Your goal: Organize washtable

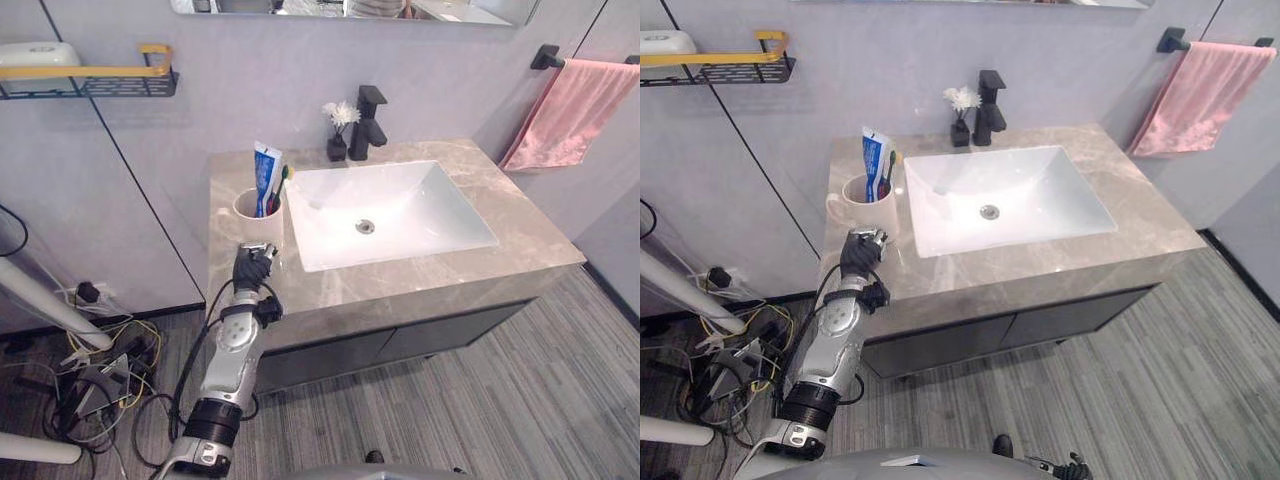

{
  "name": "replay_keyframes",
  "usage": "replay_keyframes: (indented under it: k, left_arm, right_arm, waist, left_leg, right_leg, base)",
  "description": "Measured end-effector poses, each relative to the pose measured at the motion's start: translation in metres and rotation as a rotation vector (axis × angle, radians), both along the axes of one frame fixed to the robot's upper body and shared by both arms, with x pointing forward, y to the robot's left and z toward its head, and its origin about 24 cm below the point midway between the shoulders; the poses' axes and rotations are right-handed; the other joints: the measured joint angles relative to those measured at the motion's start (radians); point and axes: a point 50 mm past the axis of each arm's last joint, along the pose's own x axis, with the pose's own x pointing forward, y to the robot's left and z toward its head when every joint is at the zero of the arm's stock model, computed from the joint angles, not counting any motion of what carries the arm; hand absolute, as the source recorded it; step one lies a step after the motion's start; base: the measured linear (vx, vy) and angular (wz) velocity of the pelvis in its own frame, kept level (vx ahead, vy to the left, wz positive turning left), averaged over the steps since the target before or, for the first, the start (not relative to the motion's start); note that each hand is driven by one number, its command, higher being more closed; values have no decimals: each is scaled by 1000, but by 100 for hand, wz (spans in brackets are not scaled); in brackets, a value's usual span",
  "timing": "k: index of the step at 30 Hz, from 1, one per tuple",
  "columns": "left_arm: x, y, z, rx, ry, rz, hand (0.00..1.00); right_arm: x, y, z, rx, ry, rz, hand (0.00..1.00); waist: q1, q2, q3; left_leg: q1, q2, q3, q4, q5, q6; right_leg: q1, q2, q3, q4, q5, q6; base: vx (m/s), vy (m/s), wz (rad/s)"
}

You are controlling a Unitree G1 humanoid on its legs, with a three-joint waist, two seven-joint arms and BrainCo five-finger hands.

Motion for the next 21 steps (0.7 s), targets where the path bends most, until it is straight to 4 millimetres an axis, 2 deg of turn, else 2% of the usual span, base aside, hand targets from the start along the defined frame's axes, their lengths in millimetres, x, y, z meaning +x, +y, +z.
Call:
replay_keyframes:
  k: [12, 21]
  left_arm:
    - [10, -6, 3, 5, 0, -12, 100]
    - [17, 6, 11, -8, -20, 74, 100]
  right_arm:
    - [0, 0, 0, 1, -1, -3, 0]
    - [6, 0, 2, -1, -28, 6, 0]
  waist:
    - [-3, -2, 1]
    - [-20, -1, 10]
  left_leg:
    - [0, -2, 9, -3, 0, 0]
    - [-3, 0, 41, -5, -4, 2]
  right_leg:
    - [-6, 1, 9, 0, 1, 1]
    - [-27, 5, 39, 0, 6, 0]
  base:
    - [-1, 1, -1]
    - [-2, 2, -10]
